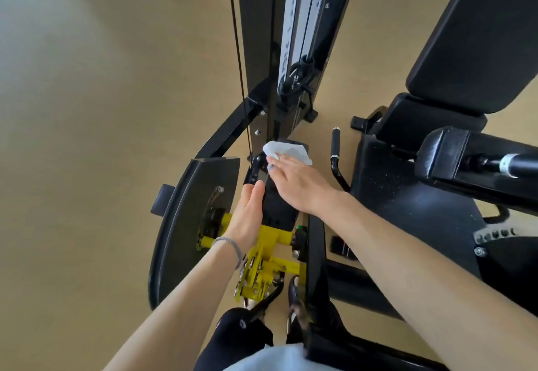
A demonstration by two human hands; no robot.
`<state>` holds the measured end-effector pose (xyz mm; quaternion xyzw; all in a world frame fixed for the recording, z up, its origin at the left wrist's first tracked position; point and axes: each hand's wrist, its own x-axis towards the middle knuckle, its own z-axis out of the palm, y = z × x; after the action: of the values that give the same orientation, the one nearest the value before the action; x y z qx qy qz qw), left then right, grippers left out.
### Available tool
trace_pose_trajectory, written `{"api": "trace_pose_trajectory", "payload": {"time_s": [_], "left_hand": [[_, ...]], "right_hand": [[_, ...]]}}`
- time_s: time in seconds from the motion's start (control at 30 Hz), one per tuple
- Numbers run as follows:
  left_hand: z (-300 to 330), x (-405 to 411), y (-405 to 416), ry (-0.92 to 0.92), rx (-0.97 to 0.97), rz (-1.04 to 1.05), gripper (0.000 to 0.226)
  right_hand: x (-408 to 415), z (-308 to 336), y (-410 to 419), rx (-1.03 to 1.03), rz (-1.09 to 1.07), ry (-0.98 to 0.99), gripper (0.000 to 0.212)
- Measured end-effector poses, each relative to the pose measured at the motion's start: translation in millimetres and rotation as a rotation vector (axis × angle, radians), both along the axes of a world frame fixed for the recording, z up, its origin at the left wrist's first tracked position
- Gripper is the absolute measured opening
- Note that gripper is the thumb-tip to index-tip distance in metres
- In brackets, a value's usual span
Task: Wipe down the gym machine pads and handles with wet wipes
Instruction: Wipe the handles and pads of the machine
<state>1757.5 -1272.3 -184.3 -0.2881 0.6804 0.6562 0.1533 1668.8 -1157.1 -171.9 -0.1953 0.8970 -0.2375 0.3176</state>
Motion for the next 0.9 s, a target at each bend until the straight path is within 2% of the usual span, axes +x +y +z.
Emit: {"api": "trace_pose_trajectory", "payload": {"time_s": [0.17, 0.3, 0.47, 0.7, 0.9], "left_hand": [[-10.0, -8.9, -7.3, 0.033, -0.034, -0.089, 0.032], [-15.5, -10.0, -11.8, 0.042, -0.057, -0.166, 0.031], [-13.3, -12.0, -16.0, 0.030, -0.054, -0.194, 0.024], [-18.0, -10.0, -14.9, 0.068, -0.048, -0.215, 0.030], [-13.0, -14.6, -11.5, 0.021, -0.083, -0.216, 0.025]], "right_hand": [[67.8, 23.4, 21.8, -0.046, 0.023, 0.123, 0.053], [47.3, 14.3, 10.6, -0.022, 0.008, 0.177, 0.053], [8.6, -5.7, -4.7, 0.091, -0.008, 0.032, 0.052], [60.5, 20.0, 7.9, 0.027, -0.019, 0.048, 0.053], [-11.2, 2.1, -6.7, 0.128, -0.011, -0.057, 0.053]]}}
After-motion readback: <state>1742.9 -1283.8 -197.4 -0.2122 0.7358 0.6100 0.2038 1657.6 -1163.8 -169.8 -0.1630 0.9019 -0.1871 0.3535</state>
